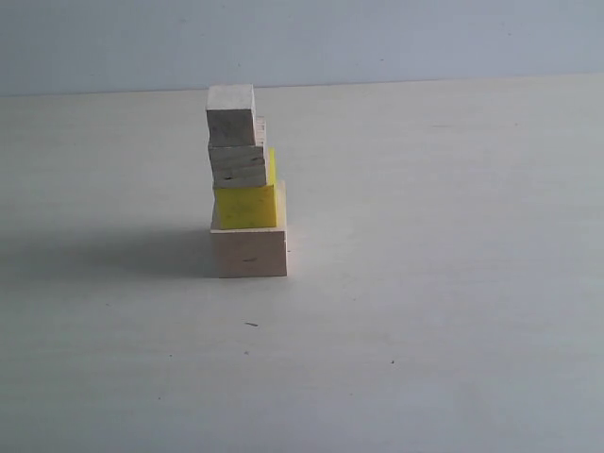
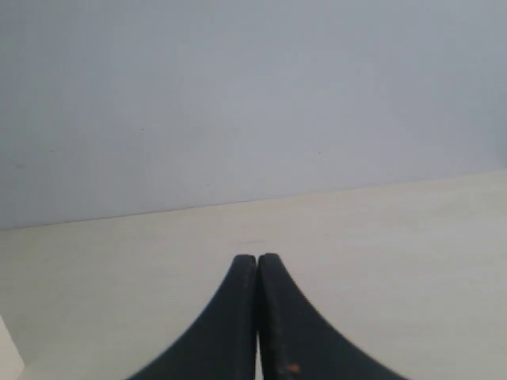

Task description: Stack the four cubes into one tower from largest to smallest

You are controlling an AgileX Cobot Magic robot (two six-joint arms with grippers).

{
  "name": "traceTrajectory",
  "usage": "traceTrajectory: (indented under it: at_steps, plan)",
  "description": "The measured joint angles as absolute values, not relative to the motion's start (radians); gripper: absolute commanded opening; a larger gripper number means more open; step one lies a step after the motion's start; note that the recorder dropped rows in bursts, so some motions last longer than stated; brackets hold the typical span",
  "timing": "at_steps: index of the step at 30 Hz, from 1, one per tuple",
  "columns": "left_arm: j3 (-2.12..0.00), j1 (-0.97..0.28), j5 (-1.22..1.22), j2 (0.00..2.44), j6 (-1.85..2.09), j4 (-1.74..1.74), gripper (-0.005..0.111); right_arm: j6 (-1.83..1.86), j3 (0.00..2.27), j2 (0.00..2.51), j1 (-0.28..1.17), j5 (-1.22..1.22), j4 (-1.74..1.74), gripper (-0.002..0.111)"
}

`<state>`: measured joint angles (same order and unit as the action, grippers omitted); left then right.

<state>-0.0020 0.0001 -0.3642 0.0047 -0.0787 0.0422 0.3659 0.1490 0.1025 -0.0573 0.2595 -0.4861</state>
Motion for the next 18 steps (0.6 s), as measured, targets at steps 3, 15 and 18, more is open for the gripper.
traceTrajectory:
  at_steps: [3,15,18]
  plan:
    - [-0.002,0.000,-0.364,0.005,-0.079,0.042,0.000,0.385,0.126,0.100,-0.057,0.250,-0.489,0.000]
    - [-0.002,0.000,-0.364,0.005,-0.079,0.044,0.000,0.054,0.093,0.072,-0.057,0.250,-0.183,0.000]
    - [-0.002,0.000,-0.364,0.005,-0.079,0.044,0.000,0.048,0.058,0.072,-0.057,0.239,-0.179,0.000]
